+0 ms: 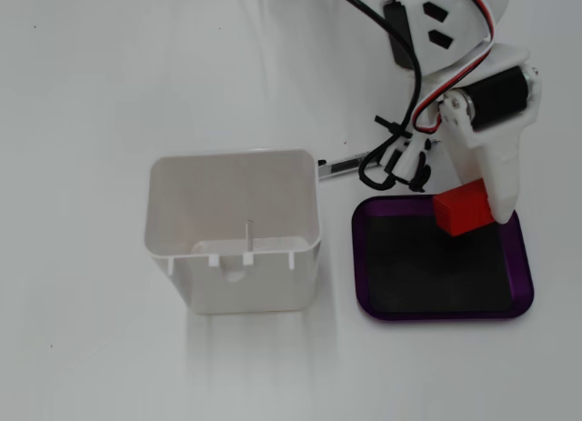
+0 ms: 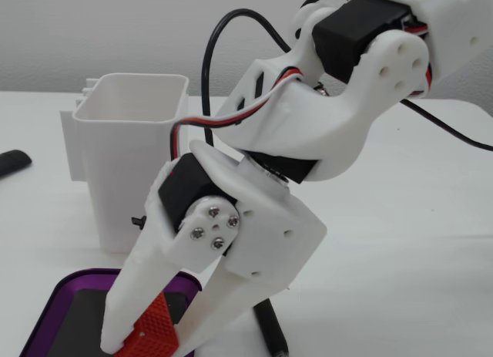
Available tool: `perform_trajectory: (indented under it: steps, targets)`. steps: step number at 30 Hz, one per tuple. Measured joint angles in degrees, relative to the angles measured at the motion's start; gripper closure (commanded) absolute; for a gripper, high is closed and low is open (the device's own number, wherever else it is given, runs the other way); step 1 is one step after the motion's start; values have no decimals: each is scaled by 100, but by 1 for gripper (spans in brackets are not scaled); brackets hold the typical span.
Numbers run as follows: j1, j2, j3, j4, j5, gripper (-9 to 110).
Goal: Pick up the cube and place it in the box.
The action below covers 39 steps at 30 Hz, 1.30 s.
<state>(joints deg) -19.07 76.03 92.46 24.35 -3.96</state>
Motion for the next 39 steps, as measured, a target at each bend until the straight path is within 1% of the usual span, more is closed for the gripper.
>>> perform_trajectory:
  steps: [2,13,15,19,22,31,39]
  targets:
    - [0,0,0,0,0,93]
    - [0,0,0,0,-9,93]
    - [0,0,-35,158,0,91]
    - [0,0,-422,879,0,83]
    - [0,79,-791,1635,0,80]
    - [0,1011,-1696,3480,0,80]
    - [0,2813,-1863,5309,0,80]
